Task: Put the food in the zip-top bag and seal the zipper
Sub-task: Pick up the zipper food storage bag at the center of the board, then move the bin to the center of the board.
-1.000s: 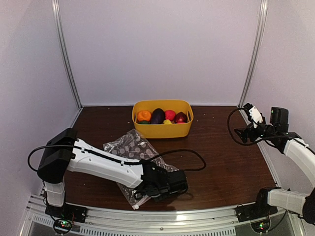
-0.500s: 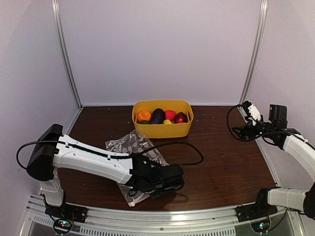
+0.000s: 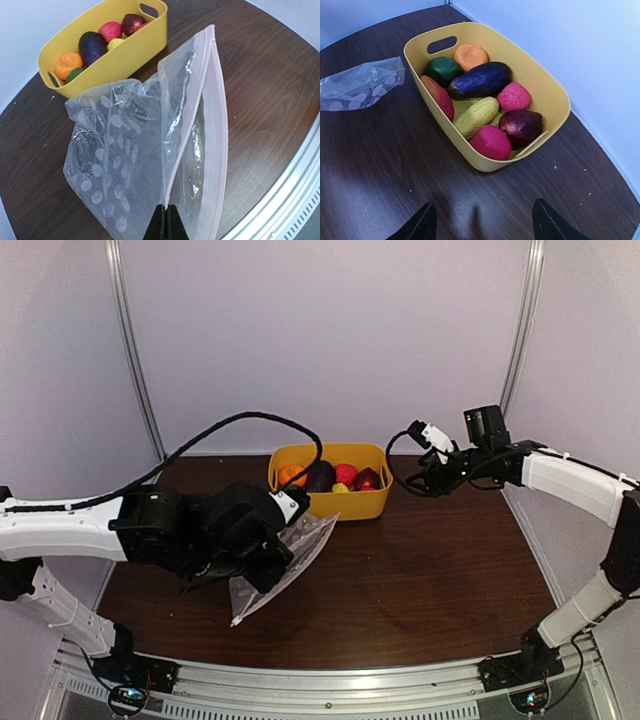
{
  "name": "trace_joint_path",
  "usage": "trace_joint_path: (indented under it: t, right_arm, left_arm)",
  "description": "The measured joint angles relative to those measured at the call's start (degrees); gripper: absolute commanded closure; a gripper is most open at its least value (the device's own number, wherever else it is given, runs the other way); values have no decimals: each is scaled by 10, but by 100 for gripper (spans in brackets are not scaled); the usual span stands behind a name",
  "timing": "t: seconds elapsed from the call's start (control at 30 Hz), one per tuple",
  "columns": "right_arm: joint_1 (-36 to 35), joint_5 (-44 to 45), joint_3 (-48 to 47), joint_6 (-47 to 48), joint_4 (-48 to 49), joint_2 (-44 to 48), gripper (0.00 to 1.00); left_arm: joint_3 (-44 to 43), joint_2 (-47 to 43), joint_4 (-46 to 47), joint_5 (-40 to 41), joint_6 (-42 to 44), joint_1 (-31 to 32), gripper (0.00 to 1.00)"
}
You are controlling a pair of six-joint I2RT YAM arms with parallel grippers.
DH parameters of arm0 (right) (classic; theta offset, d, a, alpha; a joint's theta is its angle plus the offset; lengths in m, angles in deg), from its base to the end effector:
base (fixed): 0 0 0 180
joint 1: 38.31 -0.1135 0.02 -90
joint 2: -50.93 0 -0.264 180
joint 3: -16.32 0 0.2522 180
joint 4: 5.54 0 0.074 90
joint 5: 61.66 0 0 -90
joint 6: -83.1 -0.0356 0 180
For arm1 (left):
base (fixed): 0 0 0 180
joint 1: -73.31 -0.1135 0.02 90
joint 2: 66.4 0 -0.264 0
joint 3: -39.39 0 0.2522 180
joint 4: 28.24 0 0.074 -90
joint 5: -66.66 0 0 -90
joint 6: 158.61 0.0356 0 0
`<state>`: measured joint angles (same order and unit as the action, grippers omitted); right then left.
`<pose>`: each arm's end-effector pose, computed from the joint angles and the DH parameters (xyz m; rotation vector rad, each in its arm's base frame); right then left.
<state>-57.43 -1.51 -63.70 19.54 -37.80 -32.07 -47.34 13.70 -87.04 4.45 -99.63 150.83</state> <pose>0.3016 0.1233 0.3019 -1.0875 1.8360 0.4924 0.0788 -0.2794 0.3194 0.7472 2.2455 -0.3153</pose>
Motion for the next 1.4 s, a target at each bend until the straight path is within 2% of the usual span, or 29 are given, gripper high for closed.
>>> trace_joint_path:
  t: [0.07,0.2,0.43,0.67,0.73,0.83,0.93,1.03,1.4]
  right_arm:
    - [-32,11,-49,-1,-18,-54,43]
    - [-68,38,-149,-23,-50,-146,42]
    - [-69,132,-291,-119,-66,-270,35]
    - [-66,238,-402,-217,-80,-381,39]
    - [-64,264,-414,-241,-82,-401,43]
    - [-57,286,-419,-268,-91,-419,57]
    - [-52,289,-422,-285,-96,-428,64]
    - [-47,289,-422,-295,-102,-428,80]
    - [-16,228,-382,-293,-99,-403,97]
  left_arm:
    - [19,-31,-4,6,-19,-16,100]
    - [46,-89,-15,27,-50,-35,100]
    - [69,-154,-18,61,-89,-36,100]
    - [99,-159,-15,64,-110,-36,100]
    - [109,-163,-11,63,-111,-36,100]
    - [118,-167,-9,63,-111,-36,100]
    - [118,-167,-4,63,-111,-36,100]
    - [118,-167,1,63,-111,-36,100]
    - [118,-181,4,69,-111,-36,100]
